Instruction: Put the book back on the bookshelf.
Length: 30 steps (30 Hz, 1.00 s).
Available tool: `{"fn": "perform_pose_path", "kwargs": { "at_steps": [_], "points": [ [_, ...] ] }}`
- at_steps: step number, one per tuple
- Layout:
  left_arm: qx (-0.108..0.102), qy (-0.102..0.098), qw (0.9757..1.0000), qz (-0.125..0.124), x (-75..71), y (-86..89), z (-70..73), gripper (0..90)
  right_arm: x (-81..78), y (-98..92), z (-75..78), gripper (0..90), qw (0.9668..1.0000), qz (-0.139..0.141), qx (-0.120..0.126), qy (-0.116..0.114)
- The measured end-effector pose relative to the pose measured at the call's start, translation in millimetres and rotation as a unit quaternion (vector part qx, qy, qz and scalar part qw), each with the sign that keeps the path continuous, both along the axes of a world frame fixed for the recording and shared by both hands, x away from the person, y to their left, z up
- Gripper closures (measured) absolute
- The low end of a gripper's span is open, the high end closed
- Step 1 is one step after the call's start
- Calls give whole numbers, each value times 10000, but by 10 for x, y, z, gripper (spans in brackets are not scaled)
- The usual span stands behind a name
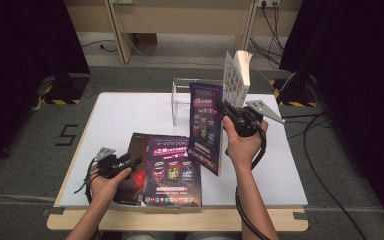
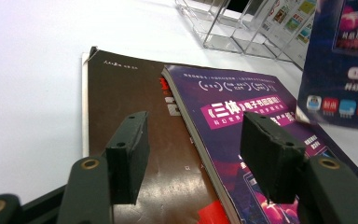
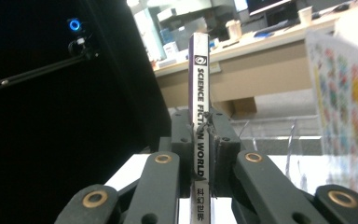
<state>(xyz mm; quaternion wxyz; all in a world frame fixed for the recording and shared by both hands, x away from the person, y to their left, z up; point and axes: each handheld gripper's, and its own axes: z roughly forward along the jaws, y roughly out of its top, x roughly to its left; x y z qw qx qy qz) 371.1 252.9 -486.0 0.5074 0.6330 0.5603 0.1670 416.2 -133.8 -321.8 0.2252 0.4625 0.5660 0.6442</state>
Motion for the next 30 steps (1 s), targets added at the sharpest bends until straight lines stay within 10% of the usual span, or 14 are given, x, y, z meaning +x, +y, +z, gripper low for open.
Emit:
{"fn": "perform_pose_path", "kwargs": {
  "at_steps": [30],
  "points": [
    [-2,37,10000,-27,10,-9,-29,414,593,92,270,831,9979,-531,-213,-293]
  ]
}}
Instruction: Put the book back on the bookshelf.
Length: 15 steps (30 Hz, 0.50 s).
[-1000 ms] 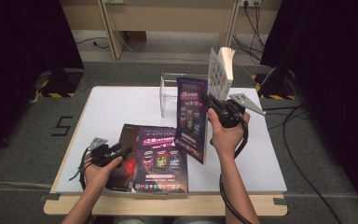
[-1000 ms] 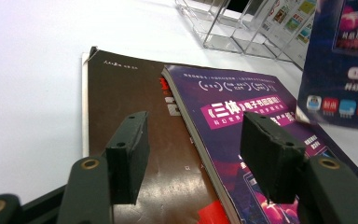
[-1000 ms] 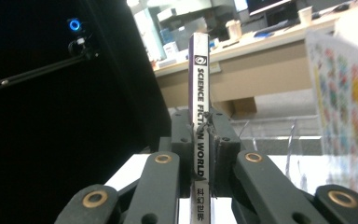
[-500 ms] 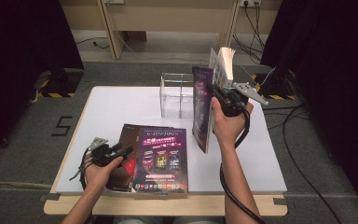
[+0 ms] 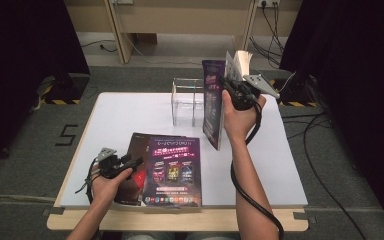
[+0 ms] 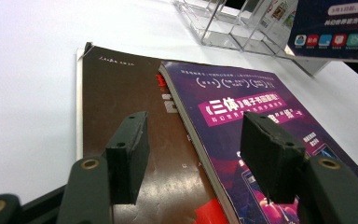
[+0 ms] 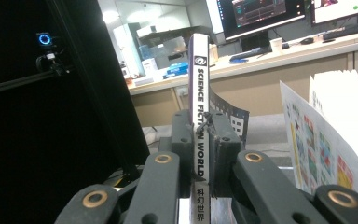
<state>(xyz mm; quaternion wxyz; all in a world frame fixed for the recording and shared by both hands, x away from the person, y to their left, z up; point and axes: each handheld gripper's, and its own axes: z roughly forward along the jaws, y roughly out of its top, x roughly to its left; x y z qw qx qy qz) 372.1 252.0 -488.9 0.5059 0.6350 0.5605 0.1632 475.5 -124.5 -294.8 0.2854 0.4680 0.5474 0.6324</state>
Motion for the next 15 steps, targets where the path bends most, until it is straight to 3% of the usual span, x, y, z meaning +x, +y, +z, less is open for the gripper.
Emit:
{"fn": "perform_pose_path", "kwargs": {
  "at_steps": [7,15],
  "points": [
    [-7,7,10000,3,-1,2,-7,414,211,76,91,831,9999,-118,-75,-1],
    [3,37,10000,-23,-3,4,-17,414,511,202,157,831,9987,-384,-335,-96]
  ]
}}
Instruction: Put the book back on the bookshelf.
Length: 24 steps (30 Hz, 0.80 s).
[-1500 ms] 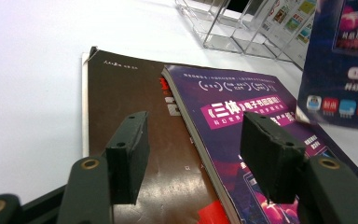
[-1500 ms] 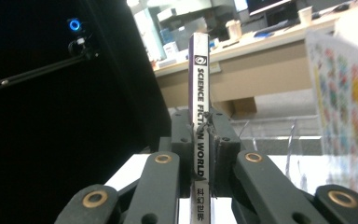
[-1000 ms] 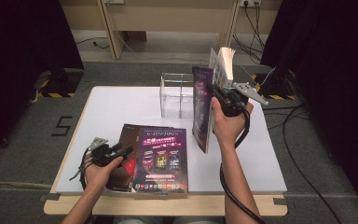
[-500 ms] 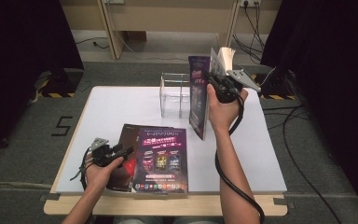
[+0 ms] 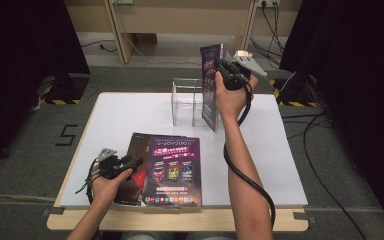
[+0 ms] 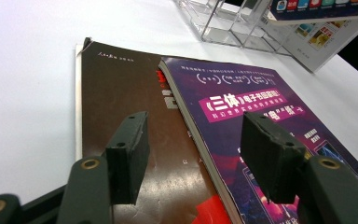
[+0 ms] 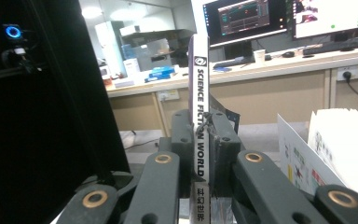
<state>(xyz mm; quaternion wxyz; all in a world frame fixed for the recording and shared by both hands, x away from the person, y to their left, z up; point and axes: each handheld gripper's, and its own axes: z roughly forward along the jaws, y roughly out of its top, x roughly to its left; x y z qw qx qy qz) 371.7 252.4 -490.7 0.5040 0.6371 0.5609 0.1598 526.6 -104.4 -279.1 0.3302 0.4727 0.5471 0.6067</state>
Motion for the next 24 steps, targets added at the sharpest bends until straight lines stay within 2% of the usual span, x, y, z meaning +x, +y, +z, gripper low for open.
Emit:
{"fn": "perform_pose_path", "kwargs": {
  "at_steps": [7,12,14,18,24],
  "points": [
    [-29,-25,10000,10,5,24,11,418,118,110,-21,830,9996,-160,-209,-58],
    [-33,-32,10000,12,5,34,11,418,156,175,-129,830,9987,-298,-416,-34],
    [-32,-37,10000,7,8,37,10,418,149,197,-219,830,9980,-310,-549,13],
    [-44,-26,10000,26,5,44,7,418,123,190,-306,829,9979,-264,-588,70],
    [-30,8,10000,17,3,41,-1,418,-40,135,-315,827,9970,-220,-740,19]
  ]
}}
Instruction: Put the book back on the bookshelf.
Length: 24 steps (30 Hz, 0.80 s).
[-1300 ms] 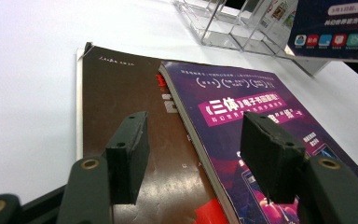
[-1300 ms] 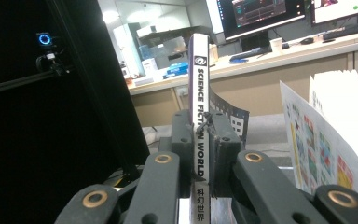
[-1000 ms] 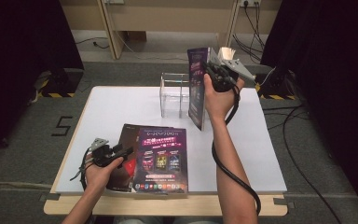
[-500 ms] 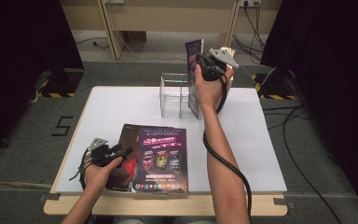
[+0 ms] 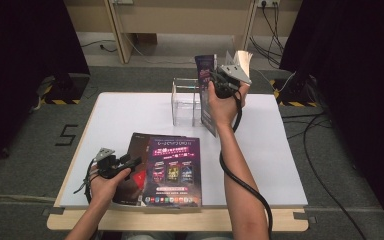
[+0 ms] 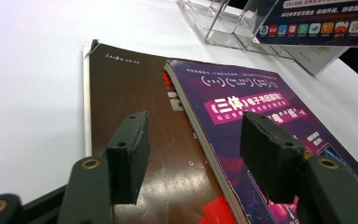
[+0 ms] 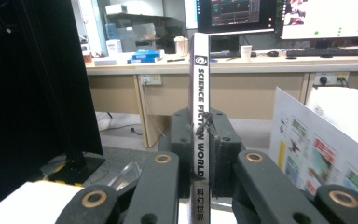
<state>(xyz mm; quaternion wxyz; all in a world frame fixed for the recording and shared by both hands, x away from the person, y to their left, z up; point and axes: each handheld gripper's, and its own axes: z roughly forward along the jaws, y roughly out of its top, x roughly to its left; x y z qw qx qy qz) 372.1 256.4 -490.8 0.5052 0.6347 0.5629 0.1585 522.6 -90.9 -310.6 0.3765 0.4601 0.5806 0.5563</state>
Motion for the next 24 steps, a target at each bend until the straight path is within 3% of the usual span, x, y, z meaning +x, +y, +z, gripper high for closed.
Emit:
{"fn": "perform_pose_path", "kwargs": {
  "at_steps": [4,8,11,13,24],
  "points": [
    [-10,-7,10000,6,-3,-4,3,418,-242,-86,-60,825,10000,22,-71,-32],
    [-20,5,10000,10,-6,0,3,418,-380,-166,-86,824,9999,92,-72,57],
    [-23,5,10000,25,-10,5,7,418,-540,-265,-155,822,9993,153,-43,325],
    [-27,-18,10000,42,-10,9,17,417,-622,-304,-211,821,9989,261,2,387],
    [-47,-29,10000,67,-7,24,29,417,-840,-404,-301,817,9982,347,52,494]
  ]
}}
